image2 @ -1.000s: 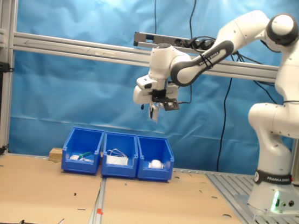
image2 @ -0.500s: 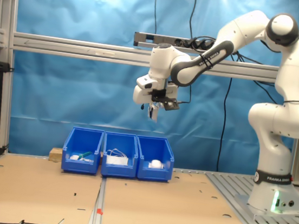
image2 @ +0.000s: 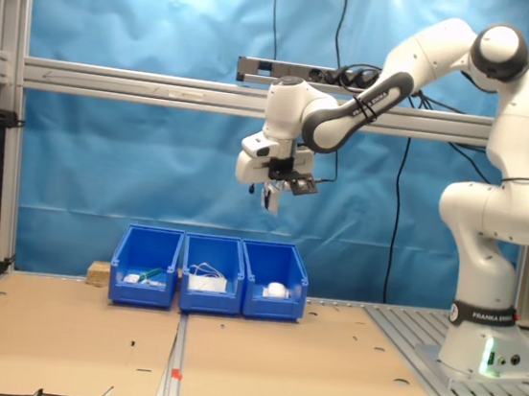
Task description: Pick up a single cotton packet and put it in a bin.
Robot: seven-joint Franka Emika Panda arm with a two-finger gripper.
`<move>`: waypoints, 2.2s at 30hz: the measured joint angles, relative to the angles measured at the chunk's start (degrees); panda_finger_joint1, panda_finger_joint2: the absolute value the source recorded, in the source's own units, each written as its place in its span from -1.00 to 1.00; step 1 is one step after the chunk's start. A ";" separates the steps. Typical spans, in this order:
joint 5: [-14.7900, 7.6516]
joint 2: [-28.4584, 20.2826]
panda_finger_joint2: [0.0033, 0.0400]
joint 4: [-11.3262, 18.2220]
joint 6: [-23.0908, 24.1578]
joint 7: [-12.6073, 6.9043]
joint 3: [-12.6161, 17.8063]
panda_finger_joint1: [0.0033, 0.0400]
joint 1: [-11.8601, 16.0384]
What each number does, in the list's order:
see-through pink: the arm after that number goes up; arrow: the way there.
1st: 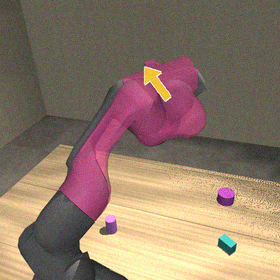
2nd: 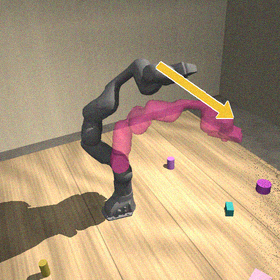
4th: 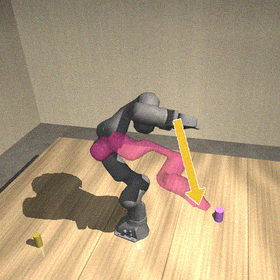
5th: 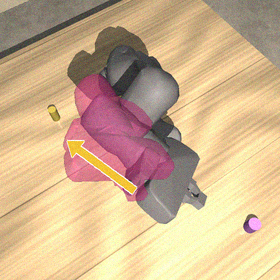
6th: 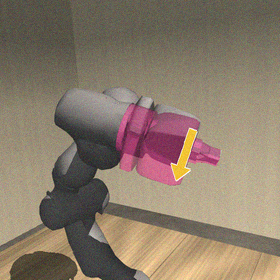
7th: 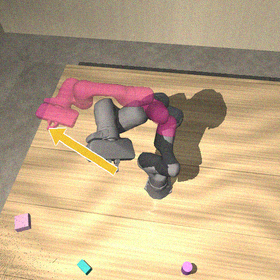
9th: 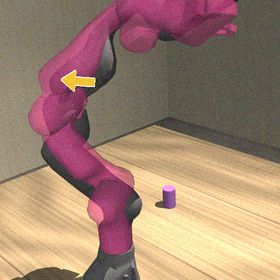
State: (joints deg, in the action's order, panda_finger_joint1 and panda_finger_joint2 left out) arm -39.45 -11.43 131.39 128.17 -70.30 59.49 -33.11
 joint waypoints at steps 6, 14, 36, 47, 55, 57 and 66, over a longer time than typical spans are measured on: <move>0.00 0.00 -0.89 0.00 0.00 -0.33 0.00 -0.89 0.00; -0.01 0.00 -0.89 0.00 0.00 -0.48 0.00 -0.89 0.00; -0.01 0.00 0.98 0.00 0.01 -0.53 0.00 0.98 0.00; -0.01 0.00 1.00 0.00 0.01 -0.53 0.00 1.00 0.00; -0.01 0.00 1.00 0.00 0.01 -0.53 0.00 1.00 0.00; -0.01 0.00 1.00 0.00 0.01 -0.53 0.00 1.00 0.00; -0.01 0.00 1.00 0.00 0.01 -0.53 0.00 1.00 0.00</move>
State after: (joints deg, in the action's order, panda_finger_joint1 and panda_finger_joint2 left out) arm -39.46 -11.43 131.39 128.17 -70.83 59.49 -33.12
